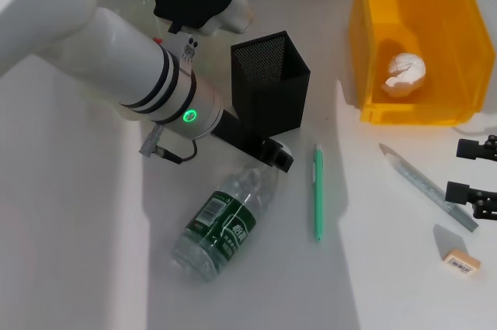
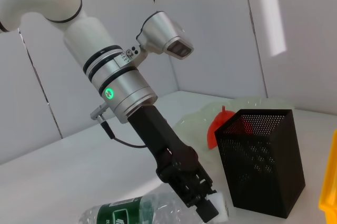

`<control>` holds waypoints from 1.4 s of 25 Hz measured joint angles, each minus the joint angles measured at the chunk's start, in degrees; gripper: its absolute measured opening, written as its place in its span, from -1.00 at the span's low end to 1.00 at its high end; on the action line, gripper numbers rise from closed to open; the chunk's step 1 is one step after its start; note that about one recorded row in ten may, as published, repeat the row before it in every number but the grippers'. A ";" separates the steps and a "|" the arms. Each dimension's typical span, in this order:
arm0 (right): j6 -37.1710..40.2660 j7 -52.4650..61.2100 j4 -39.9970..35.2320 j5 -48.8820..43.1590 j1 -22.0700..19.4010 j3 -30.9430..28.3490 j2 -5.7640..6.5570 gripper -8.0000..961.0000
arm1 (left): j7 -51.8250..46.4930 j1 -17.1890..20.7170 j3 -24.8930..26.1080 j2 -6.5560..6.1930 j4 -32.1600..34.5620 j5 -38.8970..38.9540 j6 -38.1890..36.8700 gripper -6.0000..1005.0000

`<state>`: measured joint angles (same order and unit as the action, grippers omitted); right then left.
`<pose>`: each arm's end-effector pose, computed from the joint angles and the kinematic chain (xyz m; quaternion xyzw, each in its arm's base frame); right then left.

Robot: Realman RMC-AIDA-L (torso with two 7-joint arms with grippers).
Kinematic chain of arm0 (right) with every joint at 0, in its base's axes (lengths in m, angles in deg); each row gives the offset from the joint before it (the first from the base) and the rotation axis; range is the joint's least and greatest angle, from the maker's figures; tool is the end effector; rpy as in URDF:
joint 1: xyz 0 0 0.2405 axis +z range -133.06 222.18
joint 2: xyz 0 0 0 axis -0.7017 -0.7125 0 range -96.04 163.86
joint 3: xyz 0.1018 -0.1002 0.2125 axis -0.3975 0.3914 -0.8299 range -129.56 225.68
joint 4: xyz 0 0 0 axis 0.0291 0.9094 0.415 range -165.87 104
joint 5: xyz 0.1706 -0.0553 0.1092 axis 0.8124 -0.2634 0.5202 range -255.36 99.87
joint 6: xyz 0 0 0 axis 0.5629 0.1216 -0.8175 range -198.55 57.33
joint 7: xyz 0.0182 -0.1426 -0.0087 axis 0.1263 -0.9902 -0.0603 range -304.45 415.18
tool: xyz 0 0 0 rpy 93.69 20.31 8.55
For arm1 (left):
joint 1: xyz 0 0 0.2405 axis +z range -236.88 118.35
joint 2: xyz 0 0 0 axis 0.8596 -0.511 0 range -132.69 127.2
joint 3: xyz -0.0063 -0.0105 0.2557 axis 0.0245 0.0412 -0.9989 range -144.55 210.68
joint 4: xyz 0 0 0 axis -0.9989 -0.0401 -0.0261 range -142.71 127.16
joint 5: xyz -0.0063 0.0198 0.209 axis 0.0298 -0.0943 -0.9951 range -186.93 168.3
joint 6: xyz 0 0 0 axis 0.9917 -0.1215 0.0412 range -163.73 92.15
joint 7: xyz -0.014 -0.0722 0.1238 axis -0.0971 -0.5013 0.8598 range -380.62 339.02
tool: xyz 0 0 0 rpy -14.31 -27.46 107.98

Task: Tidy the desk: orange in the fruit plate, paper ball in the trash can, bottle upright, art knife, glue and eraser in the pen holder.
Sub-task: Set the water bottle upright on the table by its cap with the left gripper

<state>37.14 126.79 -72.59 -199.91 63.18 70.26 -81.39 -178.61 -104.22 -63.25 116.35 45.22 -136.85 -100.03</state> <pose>0.3294 0.2467 0.0644 -0.9240 0.2251 0.2642 0.1607 -0.1456 0.3685 -0.1001 -0.9069 -0.3983 0.0777 0.1134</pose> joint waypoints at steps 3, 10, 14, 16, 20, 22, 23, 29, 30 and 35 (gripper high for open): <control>0.00 0.02 0.00 0.00 0.04 -0.20 -0.01 0.67 | -0.02 0.50 0.09 -0.08 1.05 0.00 -0.03 -0.11; 0.03 0.01 0.03 0.00 0.11 -1.27 -0.02 0.67 | 1.58 6.06 0.74 -0.29 8.79 0.08 -1.16 -0.11; 0.10 0.07 0.18 0.31 0.10 -1.56 -0.02 0.67 | 3.37 10.36 1.66 -0.37 14.01 0.56 -2.28 -0.11; 0.13 0.06 0.81 1.25 0.10 -1.72 -0.02 0.67 | 5.51 13.37 3.00 -0.37 17.19 2.05 -2.90 -0.11; 0.29 -0.03 2.64 3.57 0.09 -2.12 -0.01 0.67 | 12.82 18.88 7.34 -0.41 20.28 8.81 -3.96 -0.12; 0.31 -0.04 2.90 3.88 0.10 -2.16 -0.02 0.67 | 17.12 21.17 9.83 -0.45 20.34 12.75 -4.59 -0.12; 0.34 -0.02 3.23 4.43 0.09 -2.22 -0.03 0.67 | 17.12 21.17 9.83 -0.45 20.34 12.75 -4.59 -0.12; 0.68 0.22 4.77 6.52 0.10 -2.88 -0.29 0.67 | 31.52 27.31 16.84 -0.53 17.39 23.97 -7.36 -0.12; 0.69 0.31 5.10 7.34 0.05 -2.94 -0.48 0.67 | 31.52 27.31 16.84 -0.53 17.39 23.97 -7.36 -0.12; 0.71 0.36 6.30 8.77 0.19 -3.32 -0.66 0.67 | 40.42 30.05 21.14 -0.53 15.15 30.25 -11.39 -0.12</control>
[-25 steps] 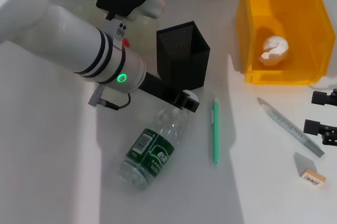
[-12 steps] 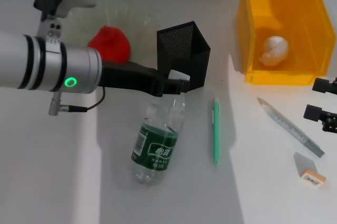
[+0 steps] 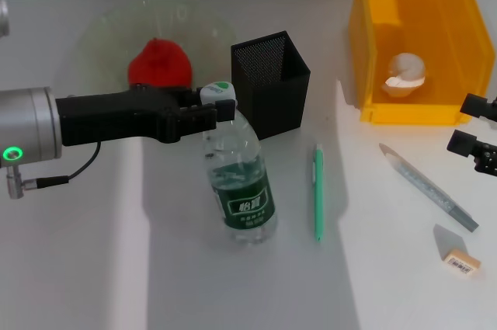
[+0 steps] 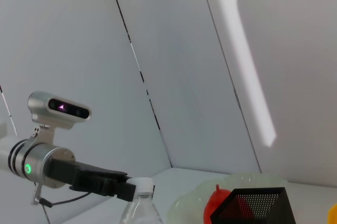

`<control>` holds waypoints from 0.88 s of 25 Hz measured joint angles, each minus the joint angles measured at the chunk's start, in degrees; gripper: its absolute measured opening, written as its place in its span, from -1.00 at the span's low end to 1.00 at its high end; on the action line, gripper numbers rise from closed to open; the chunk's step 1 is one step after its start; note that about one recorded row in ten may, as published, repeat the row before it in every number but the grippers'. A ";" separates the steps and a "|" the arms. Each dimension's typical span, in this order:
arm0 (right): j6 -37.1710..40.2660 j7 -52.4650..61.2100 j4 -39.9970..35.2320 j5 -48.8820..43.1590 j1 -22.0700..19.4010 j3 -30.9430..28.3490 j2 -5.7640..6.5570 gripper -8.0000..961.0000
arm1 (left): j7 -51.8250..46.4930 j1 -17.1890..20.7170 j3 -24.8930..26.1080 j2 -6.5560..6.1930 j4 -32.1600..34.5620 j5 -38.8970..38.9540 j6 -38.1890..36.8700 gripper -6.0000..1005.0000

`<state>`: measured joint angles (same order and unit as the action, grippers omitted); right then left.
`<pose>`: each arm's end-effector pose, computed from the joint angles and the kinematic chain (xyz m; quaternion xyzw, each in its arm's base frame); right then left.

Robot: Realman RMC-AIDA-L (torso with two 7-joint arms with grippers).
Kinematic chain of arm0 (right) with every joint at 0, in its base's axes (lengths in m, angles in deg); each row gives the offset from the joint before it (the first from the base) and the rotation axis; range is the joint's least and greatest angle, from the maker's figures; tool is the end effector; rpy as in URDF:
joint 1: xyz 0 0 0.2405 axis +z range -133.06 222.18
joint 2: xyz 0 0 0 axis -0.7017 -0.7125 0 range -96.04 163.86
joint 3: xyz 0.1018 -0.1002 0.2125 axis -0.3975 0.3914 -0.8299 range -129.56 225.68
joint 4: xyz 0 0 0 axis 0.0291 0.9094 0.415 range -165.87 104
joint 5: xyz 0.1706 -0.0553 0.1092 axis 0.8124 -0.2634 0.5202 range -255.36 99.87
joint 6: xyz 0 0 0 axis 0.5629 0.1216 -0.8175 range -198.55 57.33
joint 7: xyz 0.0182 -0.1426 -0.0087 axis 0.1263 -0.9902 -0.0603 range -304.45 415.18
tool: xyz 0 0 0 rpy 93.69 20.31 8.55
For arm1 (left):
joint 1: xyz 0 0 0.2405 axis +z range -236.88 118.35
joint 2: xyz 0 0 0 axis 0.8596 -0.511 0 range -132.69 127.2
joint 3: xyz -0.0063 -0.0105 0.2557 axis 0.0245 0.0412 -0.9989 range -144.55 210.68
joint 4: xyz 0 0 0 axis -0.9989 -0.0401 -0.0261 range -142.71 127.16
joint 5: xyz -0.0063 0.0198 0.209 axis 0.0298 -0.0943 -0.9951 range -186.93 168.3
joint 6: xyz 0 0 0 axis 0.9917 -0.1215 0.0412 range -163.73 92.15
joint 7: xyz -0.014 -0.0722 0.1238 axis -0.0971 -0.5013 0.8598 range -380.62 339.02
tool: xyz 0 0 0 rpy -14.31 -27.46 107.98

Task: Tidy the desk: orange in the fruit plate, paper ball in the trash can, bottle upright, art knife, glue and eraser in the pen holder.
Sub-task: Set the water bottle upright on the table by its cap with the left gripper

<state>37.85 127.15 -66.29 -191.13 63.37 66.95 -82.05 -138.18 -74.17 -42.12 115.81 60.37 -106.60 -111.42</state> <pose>0.3183 0.2512 0.0628 -0.8779 0.2359 0.3694 0.1927 -0.2091 0.3139 -0.0012 -0.9053 -0.3419 -0.2285 0.1060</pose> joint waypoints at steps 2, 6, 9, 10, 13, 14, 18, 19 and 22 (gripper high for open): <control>-0.02 0.01 0.33 0.16 0.09 -0.08 -0.01 0.67 | 2.52 0.61 1.36 0.00 -0.58 1.80 -1.72 -0.12; -0.11 0.02 1.07 0.36 0.54 -0.27 -0.10 0.67 | 11.87 1.50 7.09 0.00 -6.50 6.09 -8.20 -0.12; -0.09 0.02 1.23 0.85 0.64 -0.34 -0.29 0.67 | 14.77 1.30 9.58 -0.05 -9.24 6.11 -10.07 -0.12; -0.08 0.02 1.26 1.29 0.66 -0.34 -0.57 0.67 | 16.31 1.21 10.59 -0.05 -10.36 6.14 -10.85 -0.12; -0.04 0.03 1.26 1.59 0.66 -0.34 -0.83 0.67 | 20.07 1.27 12.65 -0.07 -11.37 6.33 -12.52 -0.12; -0.04 0.02 1.26 1.60 0.65 -0.34 -1.02 0.67 | 20.73 1.32 13.17 -0.07 -11.39 6.38 -12.93 -0.12; -0.06 -0.18 1.26 1.85 0.55 -0.34 -1.48 0.67 | 26.12 1.47 16.36 -0.08 -12.61 7.07 -15.68 -0.12; -0.06 -0.18 1.26 1.85 0.55 -0.34 -1.48 0.67 | 26.12 1.47 16.36 -0.08 -12.61 7.07 -15.68 -0.12; 0.05 -1.17 2.29 3.48 0.33 -0.29 -2.07 0.67 | 33.11 1.23 18.72 -0.16 -16.02 7.78 -17.74 -0.12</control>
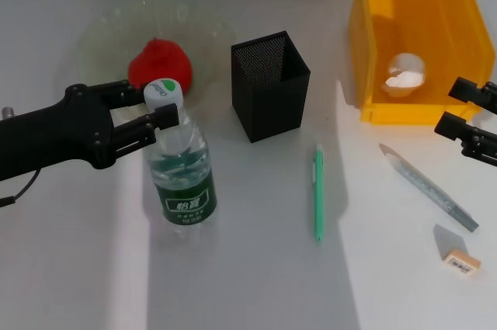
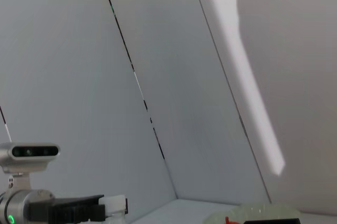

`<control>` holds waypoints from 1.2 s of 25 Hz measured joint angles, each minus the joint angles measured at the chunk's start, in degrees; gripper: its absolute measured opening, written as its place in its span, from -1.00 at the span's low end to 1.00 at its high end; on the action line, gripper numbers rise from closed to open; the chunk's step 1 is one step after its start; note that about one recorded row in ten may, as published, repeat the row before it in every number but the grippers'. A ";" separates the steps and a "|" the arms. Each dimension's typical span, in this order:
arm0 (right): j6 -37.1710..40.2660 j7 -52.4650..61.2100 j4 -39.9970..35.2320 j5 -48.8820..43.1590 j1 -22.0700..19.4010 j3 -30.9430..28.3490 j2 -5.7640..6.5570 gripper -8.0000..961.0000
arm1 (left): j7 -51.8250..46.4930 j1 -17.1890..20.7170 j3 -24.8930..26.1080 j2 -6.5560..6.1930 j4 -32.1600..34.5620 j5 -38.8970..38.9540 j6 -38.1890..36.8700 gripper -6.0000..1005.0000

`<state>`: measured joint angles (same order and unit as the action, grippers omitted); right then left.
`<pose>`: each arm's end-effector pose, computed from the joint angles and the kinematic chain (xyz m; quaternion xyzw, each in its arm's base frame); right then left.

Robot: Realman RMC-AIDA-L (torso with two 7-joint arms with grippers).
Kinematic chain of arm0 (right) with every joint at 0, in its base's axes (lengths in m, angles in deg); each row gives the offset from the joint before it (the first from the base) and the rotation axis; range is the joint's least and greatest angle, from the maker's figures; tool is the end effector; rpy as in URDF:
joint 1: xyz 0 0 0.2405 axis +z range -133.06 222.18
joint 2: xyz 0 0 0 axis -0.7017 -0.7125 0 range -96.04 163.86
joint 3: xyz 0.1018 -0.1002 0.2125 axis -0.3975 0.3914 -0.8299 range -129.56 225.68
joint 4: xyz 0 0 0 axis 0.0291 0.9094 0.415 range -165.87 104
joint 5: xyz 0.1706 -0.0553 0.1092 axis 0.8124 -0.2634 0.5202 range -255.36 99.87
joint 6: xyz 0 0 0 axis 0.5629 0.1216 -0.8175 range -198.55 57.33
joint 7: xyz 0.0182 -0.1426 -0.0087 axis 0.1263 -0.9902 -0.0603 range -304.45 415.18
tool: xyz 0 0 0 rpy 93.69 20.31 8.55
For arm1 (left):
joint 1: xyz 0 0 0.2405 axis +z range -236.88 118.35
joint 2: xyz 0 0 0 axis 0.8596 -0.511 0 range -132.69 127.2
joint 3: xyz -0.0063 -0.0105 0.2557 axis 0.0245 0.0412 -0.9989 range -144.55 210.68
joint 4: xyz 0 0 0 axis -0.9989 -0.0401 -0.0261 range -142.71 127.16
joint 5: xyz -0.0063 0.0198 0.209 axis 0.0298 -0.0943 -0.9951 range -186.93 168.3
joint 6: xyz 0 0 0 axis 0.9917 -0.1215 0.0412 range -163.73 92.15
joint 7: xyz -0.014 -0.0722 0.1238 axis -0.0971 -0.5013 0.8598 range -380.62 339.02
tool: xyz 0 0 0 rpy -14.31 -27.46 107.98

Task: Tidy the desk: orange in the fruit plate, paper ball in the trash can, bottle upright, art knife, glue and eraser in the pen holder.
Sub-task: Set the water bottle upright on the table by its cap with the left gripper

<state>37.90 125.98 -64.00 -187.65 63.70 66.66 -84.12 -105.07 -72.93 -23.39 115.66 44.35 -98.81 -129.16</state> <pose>0.3074 0.2526 0.0498 -0.8580 0.2320 0.4137 0.1971 -0.2589 0.2819 0.0327 -0.9068 -0.2081 -0.3381 0.1418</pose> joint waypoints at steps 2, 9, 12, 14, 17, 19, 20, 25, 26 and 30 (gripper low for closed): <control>0.28 -0.38 1.24 0.34 0.06 0.24 -0.03 0.67 | 4.42 -0.57 1.09 -0.08 -2.82 0.14 -0.57 -0.12; 0.76 -0.34 1.86 0.04 0.32 4.64 0.94 0.67 | 12.81 -1.33 1.68 -0.12 -7.25 0.16 -0.40 -0.13; 0.81 -0.26 1.86 0.02 0.33 7.31 1.33 0.67 | 16.03 -2.14 1.83 -0.12 -9.19 0.16 -0.37 -0.13; 0.83 -0.20 1.87 0.00 0.35 11.02 1.67 0.67 | 17.37 -2.31 1.90 -0.10 -9.48 0.17 -0.38 -0.13; 0.84 -0.04 1.87 -0.03 0.36 13.09 1.84 0.67 | 18.31 -2.37 1.95 -0.10 -9.50 0.18 -0.52 -0.13; 0.78 0.23 1.87 -0.11 0.37 13.97 1.91 0.67 | 18.61 -2.39 2.00 -0.10 -9.51 0.19 -0.63 -0.13; 0.68 0.34 1.87 -0.14 0.37 14.12 1.93 0.67 | 18.61 -2.39 2.00 -0.10 -9.51 0.19 -0.63 -0.13; 0.42 0.38 1.87 -0.19 0.38 14.19 1.93 0.67 | 20.93 -2.61 3.24 -0.07 -9.81 0.22 -0.73 -0.13; 0.37 0.38 1.87 -0.21 0.38 14.20 1.93 0.67 | 23.68 -2.45 3.66 0.04 -11.33 0.29 -0.80 -0.13; 0.35 0.39 1.86 -0.22 0.38 14.23 1.93 0.67 | 24.48 -2.88 4.10 -0.07 -13.00 0.30 -0.79 -0.12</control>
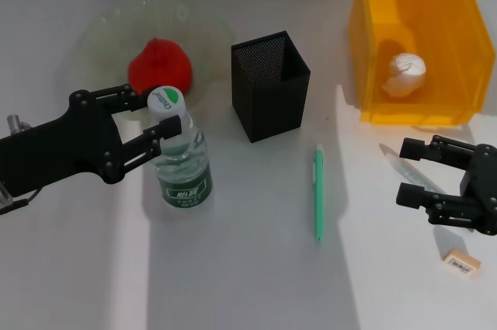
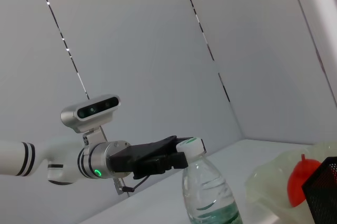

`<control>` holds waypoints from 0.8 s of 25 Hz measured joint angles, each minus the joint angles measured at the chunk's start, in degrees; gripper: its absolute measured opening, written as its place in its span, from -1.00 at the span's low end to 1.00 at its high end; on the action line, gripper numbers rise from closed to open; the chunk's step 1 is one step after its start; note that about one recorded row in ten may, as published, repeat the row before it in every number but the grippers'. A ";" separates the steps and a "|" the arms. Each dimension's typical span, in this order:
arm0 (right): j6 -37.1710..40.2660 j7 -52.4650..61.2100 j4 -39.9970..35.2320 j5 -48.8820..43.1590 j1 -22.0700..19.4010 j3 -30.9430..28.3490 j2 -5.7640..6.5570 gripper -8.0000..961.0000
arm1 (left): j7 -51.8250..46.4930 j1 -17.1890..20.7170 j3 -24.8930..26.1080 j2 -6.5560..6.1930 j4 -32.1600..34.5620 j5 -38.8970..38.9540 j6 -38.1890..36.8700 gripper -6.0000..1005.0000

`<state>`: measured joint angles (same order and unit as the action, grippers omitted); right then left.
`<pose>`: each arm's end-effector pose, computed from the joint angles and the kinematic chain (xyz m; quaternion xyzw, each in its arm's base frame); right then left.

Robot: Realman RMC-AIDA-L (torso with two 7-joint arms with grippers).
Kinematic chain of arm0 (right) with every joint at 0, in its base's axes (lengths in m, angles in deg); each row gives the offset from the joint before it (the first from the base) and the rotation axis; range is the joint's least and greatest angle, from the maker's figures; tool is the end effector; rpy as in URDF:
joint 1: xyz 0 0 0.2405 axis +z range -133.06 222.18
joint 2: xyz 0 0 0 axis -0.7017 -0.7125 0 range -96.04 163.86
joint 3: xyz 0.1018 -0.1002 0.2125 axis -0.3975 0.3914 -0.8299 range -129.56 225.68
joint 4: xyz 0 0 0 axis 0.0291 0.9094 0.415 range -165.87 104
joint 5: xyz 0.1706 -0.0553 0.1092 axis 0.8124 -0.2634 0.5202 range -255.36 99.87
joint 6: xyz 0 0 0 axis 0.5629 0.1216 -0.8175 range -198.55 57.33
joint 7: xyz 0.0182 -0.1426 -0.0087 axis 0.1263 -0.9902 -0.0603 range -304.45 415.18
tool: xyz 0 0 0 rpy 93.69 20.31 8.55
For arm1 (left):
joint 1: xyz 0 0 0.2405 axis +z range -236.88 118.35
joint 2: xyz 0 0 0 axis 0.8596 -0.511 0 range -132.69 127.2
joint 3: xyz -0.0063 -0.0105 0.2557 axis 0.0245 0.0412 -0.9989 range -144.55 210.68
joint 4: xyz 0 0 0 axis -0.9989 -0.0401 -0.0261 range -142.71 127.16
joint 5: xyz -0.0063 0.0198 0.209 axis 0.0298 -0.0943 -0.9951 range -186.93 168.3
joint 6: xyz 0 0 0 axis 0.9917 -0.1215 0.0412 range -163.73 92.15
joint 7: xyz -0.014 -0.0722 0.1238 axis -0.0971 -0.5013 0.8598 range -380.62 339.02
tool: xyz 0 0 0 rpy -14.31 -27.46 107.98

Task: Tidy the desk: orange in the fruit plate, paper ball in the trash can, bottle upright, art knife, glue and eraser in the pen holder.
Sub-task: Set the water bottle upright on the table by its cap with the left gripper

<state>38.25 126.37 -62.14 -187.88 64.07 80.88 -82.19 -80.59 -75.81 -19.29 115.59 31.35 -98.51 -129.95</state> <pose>0.2984 0.2455 0.0270 -0.9006 0.2231 0.3628 0.0866 -0.2755 0.2787 0.0146 -0.9121 -0.0972 -0.3445 0.1998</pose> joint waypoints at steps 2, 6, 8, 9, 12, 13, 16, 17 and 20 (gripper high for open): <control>-0.02 0.01 0.00 0.00 0.00 0.01 0.00 0.67 | 0.90 -0.08 0.08 -0.01 -0.60 0.00 0.23 -0.12; 0.00 0.01 0.00 0.00 0.10 -0.11 0.00 0.67 | 1.22 0.00 0.78 0.08 -1.41 0.00 0.75 -0.12; 0.01 0.01 0.00 0.00 0.10 -0.17 -0.03 0.67 | 1.22 -0.07 0.85 0.08 -1.66 0.00 0.76 -0.12; 0.01 0.01 0.00 0.00 0.10 -0.17 -0.03 0.67 | 1.22 -0.07 0.85 0.08 -1.66 0.00 0.76 -0.12; 0.05 0.01 0.00 0.00 0.10 -0.31 -0.11 0.67 | 1.24 -0.17 0.96 0.05 -2.00 0.00 0.91 -0.12; 0.15 0.01 0.00 0.00 0.09 -0.36 -0.12 0.67 | 1.24 -0.19 1.24 0.04 -2.29 0.00 1.02 -0.12; 0.21 0.01 0.00 0.00 0.08 -0.38 -0.15 0.67 | 1.26 -0.18 2.65 0.08 -3.35 0.04 0.80 -0.12; 0.21 0.01 0.00 0.00 0.08 -0.38 -0.15 0.67 | 1.26 -0.18 2.65 0.08 -3.35 0.04 0.80 -0.12; 0.22 0.01 0.00 0.00 0.08 -0.39 -0.23 0.67 | 1.23 -0.01 2.99 0.02 -3.49 0.08 0.39 0.05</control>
<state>38.47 126.38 -62.14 -187.87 64.16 80.49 -82.42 -79.36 -75.82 -16.30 115.61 27.86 -98.43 -129.57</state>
